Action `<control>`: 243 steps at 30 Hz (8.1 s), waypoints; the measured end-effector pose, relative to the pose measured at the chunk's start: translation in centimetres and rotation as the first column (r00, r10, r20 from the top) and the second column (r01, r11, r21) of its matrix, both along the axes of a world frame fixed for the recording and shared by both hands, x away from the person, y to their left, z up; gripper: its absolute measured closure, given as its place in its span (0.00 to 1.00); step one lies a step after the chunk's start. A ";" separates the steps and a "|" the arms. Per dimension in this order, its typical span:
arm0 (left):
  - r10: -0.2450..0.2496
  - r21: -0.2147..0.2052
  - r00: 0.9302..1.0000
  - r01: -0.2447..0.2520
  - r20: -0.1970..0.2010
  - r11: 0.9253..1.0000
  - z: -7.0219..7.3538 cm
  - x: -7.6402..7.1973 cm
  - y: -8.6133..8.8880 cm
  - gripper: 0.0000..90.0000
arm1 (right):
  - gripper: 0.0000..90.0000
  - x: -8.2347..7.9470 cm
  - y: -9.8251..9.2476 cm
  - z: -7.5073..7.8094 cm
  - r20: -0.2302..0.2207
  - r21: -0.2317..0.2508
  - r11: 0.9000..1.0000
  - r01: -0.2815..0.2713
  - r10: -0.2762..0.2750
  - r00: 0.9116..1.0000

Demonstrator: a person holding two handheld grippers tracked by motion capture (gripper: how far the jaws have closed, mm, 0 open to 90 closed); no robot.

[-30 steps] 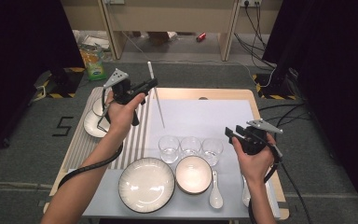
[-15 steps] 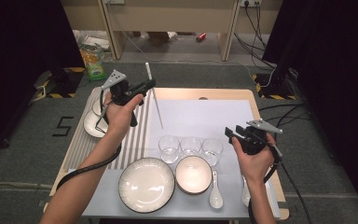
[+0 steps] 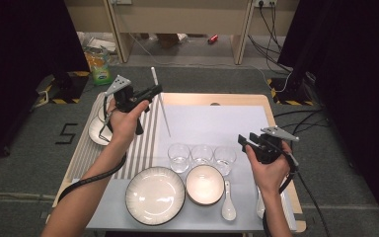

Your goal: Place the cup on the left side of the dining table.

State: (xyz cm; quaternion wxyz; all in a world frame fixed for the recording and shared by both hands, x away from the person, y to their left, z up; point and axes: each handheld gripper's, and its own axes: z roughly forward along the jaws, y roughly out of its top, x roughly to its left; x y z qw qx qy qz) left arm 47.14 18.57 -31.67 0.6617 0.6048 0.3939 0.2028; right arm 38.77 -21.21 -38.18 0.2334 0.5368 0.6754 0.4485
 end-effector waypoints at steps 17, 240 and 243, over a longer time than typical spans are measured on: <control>0.010 0.004 1.000 -0.010 -0.002 1.000 -0.1 0.0 0.6 0.93 | 0.58 0.0 0.1 0.0 -0.003 0.000 1.000 0.000 0.000 1.000; 0.268 0.039 0.955 -0.265 -0.130 0.963 -5.9 -3.4 14.9 0.93 | 0.58 0.1 0.3 0.1 0.003 0.008 1.000 -0.005 0.005 1.000; 0.273 0.039 0.953 -0.270 -0.133 0.962 -6.0 -3.4 15.2 0.93 | 0.58 0.1 0.3 0.1 0.001 0.006 1.000 -0.004 0.004 1.000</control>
